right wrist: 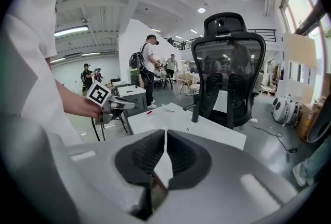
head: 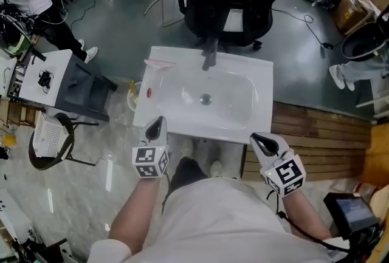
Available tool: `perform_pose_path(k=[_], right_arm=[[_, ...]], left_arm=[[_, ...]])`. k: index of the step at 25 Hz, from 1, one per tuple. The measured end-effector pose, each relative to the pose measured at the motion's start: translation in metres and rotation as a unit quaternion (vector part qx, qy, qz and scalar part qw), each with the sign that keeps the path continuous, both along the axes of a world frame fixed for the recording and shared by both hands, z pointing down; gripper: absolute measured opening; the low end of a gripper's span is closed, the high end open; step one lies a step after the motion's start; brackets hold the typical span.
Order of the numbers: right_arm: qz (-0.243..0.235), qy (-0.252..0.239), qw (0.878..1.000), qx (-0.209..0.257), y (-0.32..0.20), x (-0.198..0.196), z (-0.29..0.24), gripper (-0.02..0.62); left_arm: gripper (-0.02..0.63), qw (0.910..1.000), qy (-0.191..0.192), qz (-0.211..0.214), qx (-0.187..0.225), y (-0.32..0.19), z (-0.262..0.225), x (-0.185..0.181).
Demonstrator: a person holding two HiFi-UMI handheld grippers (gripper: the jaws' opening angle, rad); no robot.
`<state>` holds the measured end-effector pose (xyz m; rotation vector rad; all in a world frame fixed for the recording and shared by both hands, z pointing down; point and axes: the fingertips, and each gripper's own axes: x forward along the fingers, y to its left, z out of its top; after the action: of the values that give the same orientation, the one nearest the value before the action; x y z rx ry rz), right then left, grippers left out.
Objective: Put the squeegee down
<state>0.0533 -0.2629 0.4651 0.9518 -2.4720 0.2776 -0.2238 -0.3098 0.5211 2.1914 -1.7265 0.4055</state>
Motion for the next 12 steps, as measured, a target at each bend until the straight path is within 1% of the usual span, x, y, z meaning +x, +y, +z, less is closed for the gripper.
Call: perform_pose_path(k=[2, 5, 9, 12], right_arm=[[-0.014, 0.001, 1.0, 0.004, 0.008, 0.0, 0.002, 0.003], [-0.038, 0.008, 0.999, 0.013, 0.018, -0.003, 0.005, 0.003], [-0.062, 0.009, 0.998, 0.012, 0.027, -0.012, 0.011, 0.003], [-0.072, 0.004, 0.997, 0.015, 0.035, -0.02, 0.009, 0.003]], left_arm=[[0.006, 0.9993, 0.018, 0.033, -0.001, 0.025, -0.008, 0.023], [0.006, 0.9962, 0.035, 0.08, 0.002, 0.058, -0.025, 0.055], [0.006, 0.9882, 0.057, 0.142, -0.002, 0.093, -0.045, 0.097], [0.006, 0.982, 0.081, 0.17, -0.016, 0.114, -0.047, 0.122]])
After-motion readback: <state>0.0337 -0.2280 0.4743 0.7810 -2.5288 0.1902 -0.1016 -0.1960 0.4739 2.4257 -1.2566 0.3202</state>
